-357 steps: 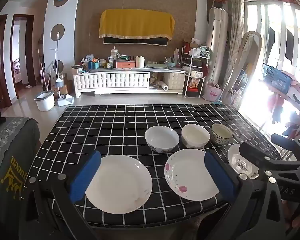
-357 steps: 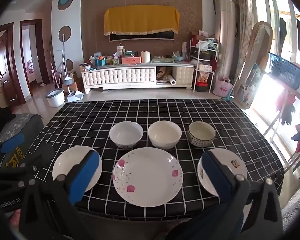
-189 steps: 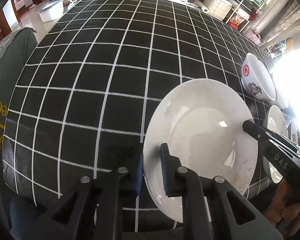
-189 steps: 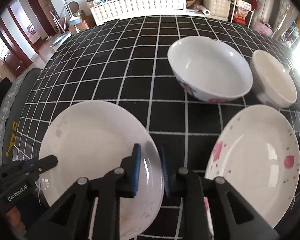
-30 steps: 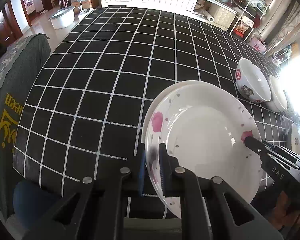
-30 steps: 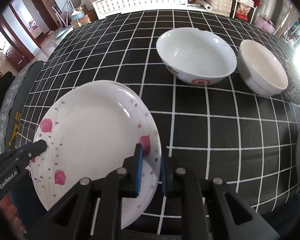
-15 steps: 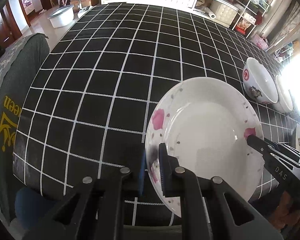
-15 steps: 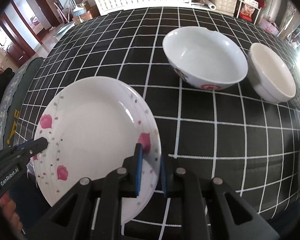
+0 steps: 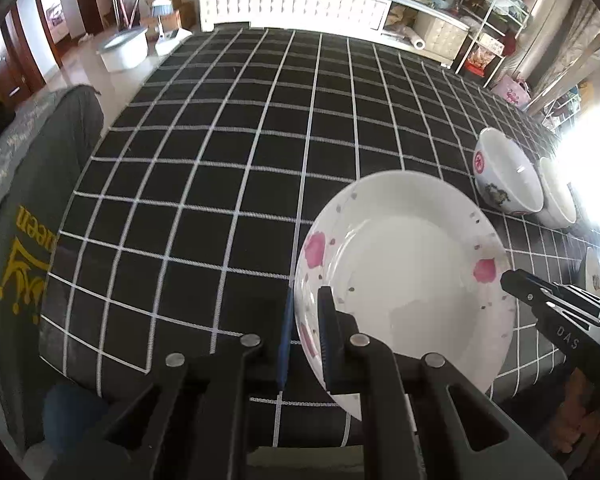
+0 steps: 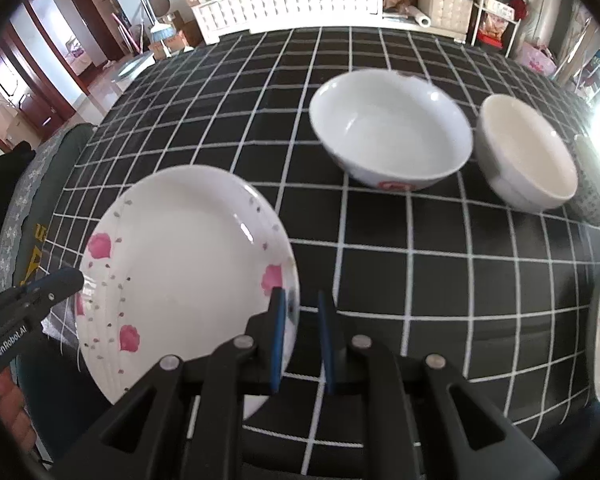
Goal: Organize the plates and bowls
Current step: 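Carry the pink-flower plate over the plain white plate and lower it, then open both tools to release the pink-flower plate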
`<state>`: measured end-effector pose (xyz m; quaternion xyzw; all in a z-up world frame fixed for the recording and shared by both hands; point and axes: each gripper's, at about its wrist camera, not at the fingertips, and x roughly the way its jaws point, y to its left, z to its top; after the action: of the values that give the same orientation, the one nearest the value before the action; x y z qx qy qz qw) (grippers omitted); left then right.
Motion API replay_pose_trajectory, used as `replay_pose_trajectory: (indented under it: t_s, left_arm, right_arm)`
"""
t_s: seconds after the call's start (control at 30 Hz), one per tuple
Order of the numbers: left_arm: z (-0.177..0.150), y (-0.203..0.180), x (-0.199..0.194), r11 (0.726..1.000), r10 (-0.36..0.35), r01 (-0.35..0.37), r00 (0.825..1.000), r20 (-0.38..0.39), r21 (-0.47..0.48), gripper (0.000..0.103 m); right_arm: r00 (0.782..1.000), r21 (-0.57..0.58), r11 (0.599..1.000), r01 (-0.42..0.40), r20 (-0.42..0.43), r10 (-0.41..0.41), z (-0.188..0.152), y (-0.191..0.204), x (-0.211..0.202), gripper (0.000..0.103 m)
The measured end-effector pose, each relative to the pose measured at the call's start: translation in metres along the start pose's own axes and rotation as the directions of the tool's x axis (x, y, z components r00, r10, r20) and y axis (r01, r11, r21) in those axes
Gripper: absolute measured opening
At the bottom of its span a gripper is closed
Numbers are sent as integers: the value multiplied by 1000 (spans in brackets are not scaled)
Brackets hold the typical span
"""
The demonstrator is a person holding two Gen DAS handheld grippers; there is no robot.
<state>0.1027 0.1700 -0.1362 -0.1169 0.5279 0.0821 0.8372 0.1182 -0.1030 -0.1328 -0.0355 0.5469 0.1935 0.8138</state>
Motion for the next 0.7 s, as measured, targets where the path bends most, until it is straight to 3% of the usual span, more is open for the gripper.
replay_pose_trajectory:
  t_s: [0.17, 0.43, 0.7]
  left_arm:
    - [0, -14, -23, 999, 19, -22, 998, 59, 40, 11]
    - [-4, -52, -54, 994, -31, 18, 992, 121, 107, 11]
    - [-9, -93, -77, 983, -84, 55, 983, 166, 172, 19]
  right_arm:
    - [999, -12, 1000, -10, 44, 11, 0, -4, -21, 20]
    - [994, -33, 999, -23, 104, 26, -4, -10, -55, 21]
    - [976, -2, 999, 42, 216, -40, -9, -22, -91, 28]
